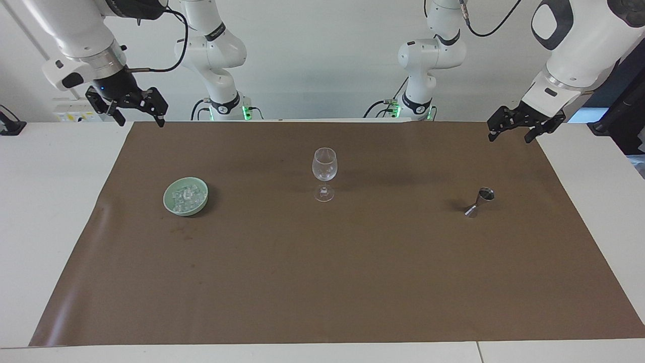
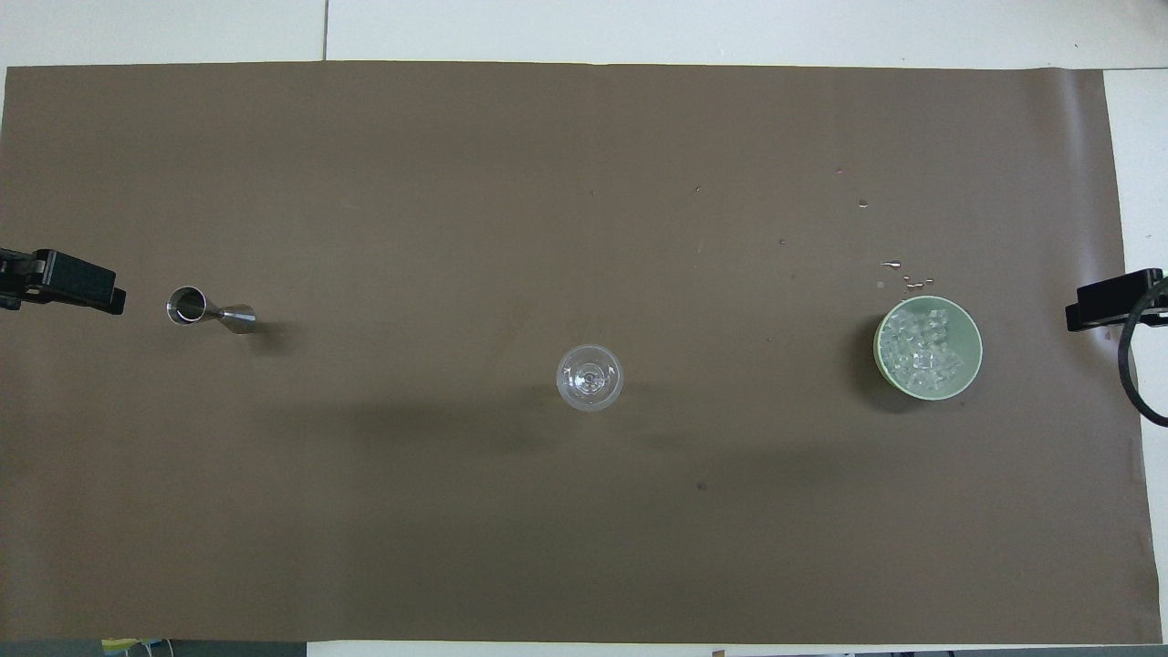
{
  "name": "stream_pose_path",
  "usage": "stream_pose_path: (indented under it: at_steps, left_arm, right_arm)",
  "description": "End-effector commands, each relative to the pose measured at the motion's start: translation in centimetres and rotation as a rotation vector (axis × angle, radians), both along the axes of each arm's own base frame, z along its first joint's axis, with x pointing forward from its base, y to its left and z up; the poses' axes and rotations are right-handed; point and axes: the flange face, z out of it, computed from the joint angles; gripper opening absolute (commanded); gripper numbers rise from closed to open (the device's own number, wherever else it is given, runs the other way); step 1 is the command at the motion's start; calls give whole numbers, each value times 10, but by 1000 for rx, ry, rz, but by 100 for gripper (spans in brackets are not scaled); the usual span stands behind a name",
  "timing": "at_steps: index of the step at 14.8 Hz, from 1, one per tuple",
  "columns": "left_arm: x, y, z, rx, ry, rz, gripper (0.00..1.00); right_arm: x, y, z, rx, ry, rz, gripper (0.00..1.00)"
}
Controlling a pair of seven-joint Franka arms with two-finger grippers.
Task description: Pour wine and add ice with both arms
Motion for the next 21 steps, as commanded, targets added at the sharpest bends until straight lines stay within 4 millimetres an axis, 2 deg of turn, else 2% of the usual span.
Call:
stream_pose_path:
  at_steps: [1, 9, 19, 21]
  left_arm:
    - [-7, -4, 3, -16, 11, 53, 100]
    - [-6, -3, 3, -17, 5, 53, 100]
    - [-5, -8, 3, -9, 3, 41, 100]
    - [-6, -25, 3, -8, 6, 7, 100]
  right_arm:
    - [-1, 1, 0, 14, -16, -1, 100]
    - [-4, -6, -2, 16, 2, -8, 100]
    - [-3, -4, -2, 15, 1, -5, 100]
    - [-3, -4, -2, 15, 1, -5, 100]
